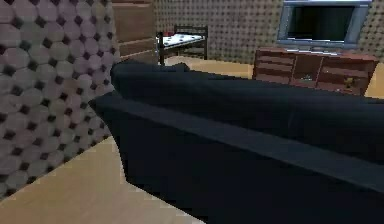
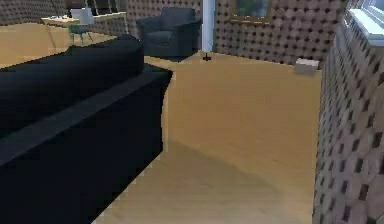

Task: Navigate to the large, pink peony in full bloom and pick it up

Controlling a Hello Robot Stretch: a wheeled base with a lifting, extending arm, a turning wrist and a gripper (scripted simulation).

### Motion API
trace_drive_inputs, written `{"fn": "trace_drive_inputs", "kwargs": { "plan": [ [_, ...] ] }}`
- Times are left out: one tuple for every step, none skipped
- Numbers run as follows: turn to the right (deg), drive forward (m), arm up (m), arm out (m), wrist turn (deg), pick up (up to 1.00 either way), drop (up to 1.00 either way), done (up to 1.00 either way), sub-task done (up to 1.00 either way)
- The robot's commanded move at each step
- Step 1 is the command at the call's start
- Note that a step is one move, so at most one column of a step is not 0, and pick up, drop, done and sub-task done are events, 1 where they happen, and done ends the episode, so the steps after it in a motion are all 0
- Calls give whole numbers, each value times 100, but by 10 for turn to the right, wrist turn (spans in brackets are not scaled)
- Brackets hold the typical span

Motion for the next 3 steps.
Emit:
{"fn": "trace_drive_inputs", "kwargs": {
  "plan": [
    [300,0,0,0,0,0,0,0,0],
    [30,0,0,0,0,0,0,0,0],
    [0,20,0,0,0,0,0,0,0]
  ]
}}
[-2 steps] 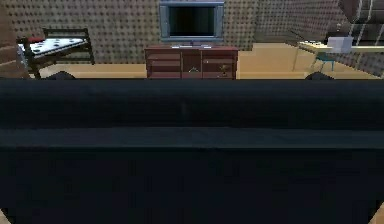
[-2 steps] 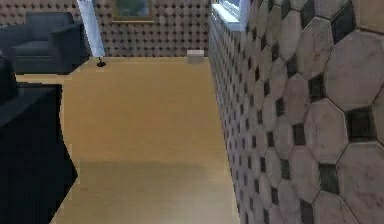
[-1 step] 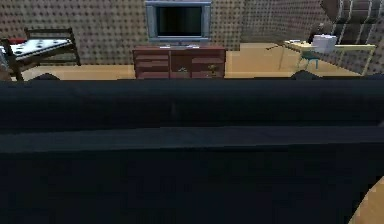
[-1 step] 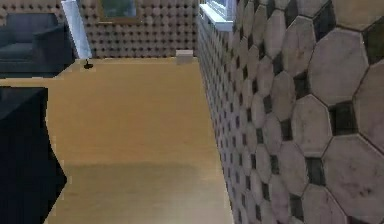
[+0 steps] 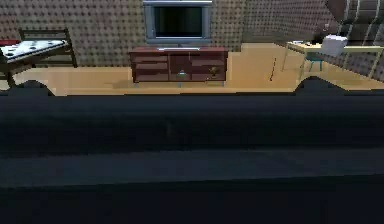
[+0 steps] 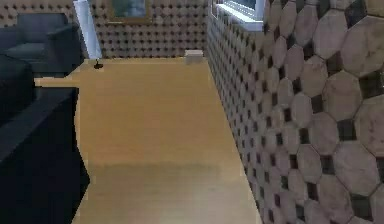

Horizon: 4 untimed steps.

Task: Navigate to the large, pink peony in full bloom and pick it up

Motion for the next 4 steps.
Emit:
{"fn": "trace_drive_inputs", "kwargs": {
  "plan": [
    [450,0,0,0,0,0,0,0,0],
    [300,0,0,0,0,0,0,0,0],
    [0,100,0,0,0,0,0,0,0],
    [60,0,0,0,0,0,0,0,0]
  ]
}}
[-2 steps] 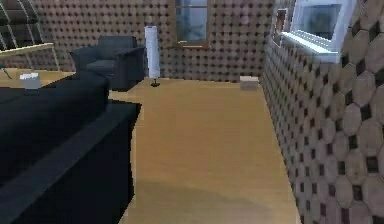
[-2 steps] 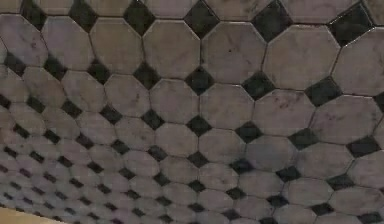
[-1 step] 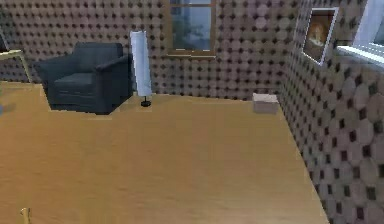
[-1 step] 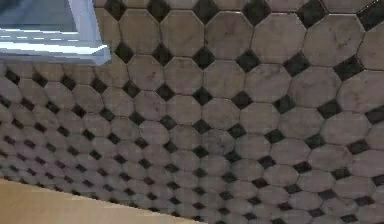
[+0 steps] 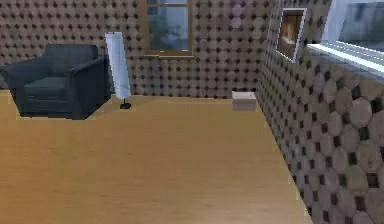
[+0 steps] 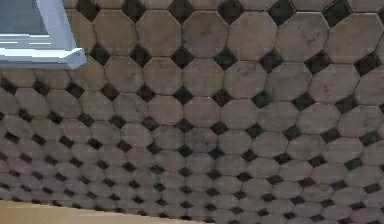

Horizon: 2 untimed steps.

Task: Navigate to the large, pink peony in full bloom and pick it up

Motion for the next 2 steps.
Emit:
{"fn": "trace_drive_inputs", "kwargs": {
  "plan": [
    [0,50,0,0,0,0,0,0,0],
    [-450,0,0,0,0,0,0,0,0]
  ]
}}
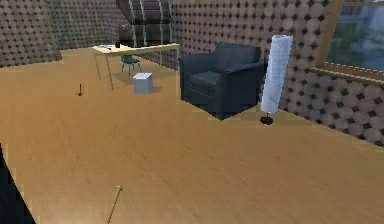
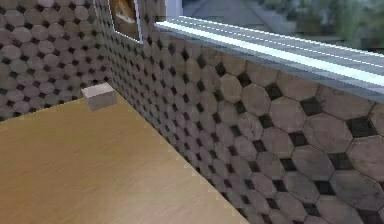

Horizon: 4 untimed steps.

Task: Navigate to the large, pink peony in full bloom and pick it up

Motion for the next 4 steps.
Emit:
{"fn": "trace_drive_inputs", "kwargs": {
  "plan": [
    [-30,0,0,0,0,0,0,0,0],
    [0,100,0,0,0,0,0,0,0],
    [0,50,0,0,0,0,0,0,0],
    [-300,0,0,0,0,0,0,0,0]
  ]
}}
